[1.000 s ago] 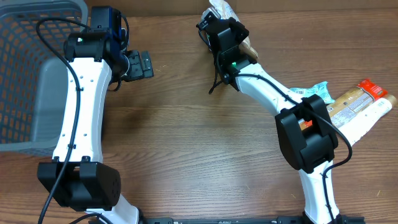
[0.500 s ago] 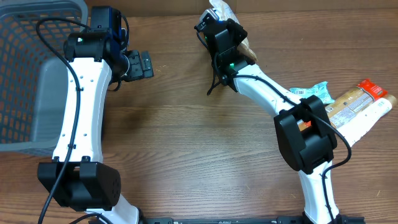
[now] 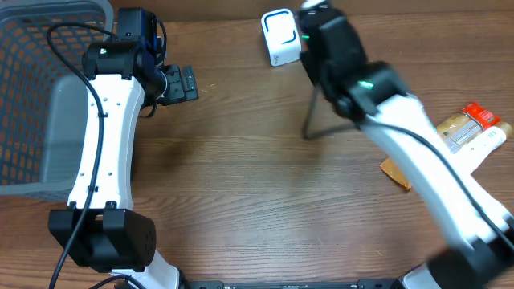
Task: Scan the item barcode
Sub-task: 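Move the snack pouch to the right table edge and release it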
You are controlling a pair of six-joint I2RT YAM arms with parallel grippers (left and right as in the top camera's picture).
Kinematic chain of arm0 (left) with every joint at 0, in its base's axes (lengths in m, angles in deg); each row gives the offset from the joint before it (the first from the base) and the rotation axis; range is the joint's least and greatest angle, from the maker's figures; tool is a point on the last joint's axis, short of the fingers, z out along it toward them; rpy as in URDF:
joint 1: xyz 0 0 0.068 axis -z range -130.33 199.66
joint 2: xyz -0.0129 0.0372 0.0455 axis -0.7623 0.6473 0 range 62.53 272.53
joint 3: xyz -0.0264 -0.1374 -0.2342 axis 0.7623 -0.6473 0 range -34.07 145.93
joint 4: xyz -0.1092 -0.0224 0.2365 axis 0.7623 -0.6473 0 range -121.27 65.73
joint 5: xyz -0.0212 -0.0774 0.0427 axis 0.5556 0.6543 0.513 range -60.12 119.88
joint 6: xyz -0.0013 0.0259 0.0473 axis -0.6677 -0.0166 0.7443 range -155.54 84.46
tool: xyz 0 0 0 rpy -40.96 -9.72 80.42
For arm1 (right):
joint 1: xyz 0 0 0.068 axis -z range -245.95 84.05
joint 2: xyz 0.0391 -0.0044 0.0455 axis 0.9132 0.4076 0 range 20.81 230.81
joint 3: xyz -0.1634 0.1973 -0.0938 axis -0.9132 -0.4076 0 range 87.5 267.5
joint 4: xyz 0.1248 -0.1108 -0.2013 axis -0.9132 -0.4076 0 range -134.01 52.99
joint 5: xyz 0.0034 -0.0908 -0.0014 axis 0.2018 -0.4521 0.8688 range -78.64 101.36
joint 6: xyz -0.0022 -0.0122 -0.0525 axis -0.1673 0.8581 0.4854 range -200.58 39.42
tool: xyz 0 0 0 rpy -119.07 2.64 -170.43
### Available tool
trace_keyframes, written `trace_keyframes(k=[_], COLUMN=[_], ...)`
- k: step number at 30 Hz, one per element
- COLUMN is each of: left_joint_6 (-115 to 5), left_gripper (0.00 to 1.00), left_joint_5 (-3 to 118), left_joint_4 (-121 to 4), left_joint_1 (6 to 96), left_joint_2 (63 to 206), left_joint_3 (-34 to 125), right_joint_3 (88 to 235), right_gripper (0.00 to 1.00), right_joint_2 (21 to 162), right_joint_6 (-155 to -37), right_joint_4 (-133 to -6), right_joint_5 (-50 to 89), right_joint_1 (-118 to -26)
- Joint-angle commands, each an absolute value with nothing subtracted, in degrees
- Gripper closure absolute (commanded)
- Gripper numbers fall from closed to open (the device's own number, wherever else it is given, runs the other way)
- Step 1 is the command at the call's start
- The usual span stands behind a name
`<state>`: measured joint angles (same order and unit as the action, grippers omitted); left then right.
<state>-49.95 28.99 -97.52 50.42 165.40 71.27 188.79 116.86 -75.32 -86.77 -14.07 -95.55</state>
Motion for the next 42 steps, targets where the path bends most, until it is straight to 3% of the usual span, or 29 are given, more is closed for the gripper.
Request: trace_keyframes(k=[1, 4, 8, 15, 22, 25, 26, 27, 28, 29, 30, 32, 42], left_joint_6=[-48.82, -48.82, -48.82, -48.82, -48.82, -48.82, -48.82, -48.82, -48.82, -48.82, -48.82, -48.82, -48.82], left_gripper=[0.0, 0.0, 0.0, 0.0, 0.0, 0.0, 0.0, 0.0, 0.0, 0.0, 0.0, 0.0, 0.0], left_joint_5=[29.3, 29.3, 29.3, 29.32, 29.32, 29.32, 29.3, 29.3, 29.3, 29.3, 29.3, 29.32, 29.3], left_joint_4=[-97.48, -97.48, -97.48, -97.48, -97.48, -97.48, -97.48, -97.48, -97.48, -97.48, -97.48, -97.48, -97.48], left_joint_1=[50.44, 50.44, 50.44, 50.44, 50.44, 50.44, 50.44, 50.44, 50.44, 50.44, 50.44, 50.44, 50.44], left_joint_2=[165.59, 165.59, 165.59, 165.59, 165.59, 165.59, 165.59, 165.59, 165.59, 165.59, 165.59, 165.59, 165.59], left_joint_3=[70.96, 70.96, 70.96, 70.96, 70.96, 70.96, 70.96, 70.96, 70.96, 70.96, 70.96, 70.96, 70.96], right_joint_3=[189.54, 189.51, 187.26, 174.41, 160.75, 159.83, 159.88, 159.99, 160.18, 160.82, 161.87, 165.19, 195.07], right_gripper=[0.96, 0.96, 0.96, 0.96, 0.96, 0.96, 0.93, 0.79, 0.5, 0.27, 0.2, 0.14, 0.01], right_joint_2=[112.25, 110.74, 110.98, 111.37, 111.37, 111.37, 111.33, 111.22, 111.2, 111.2, 111.2, 111.2, 109.56], right_joint_6=[-92.63, -96.35, -99.78, -100.32, -100.32, -100.32, -100.3, -100.3, -100.32, -100.32, -100.32, -100.28, -93.83], right_joint_4=[-94.31, -104.52, -108.71, -97.26, -84.19, -84.1, -84.28, -84.56, -84.87, -85.7, -87.03, -91.05, -117.68], right_joint_5=[-0.04, 7.87, 12.42, 21.14, 22.63, 22.61, 22.61, 22.61, 22.67, 23.48, 24.49, 26.1, 24.33], right_joint_1=[-91.27, -83.86, -74.68, -61.48, -54.86, -52.3, -51.71, -51.07, -50.51, -49.92, -49.48, -48.95, -51.71])
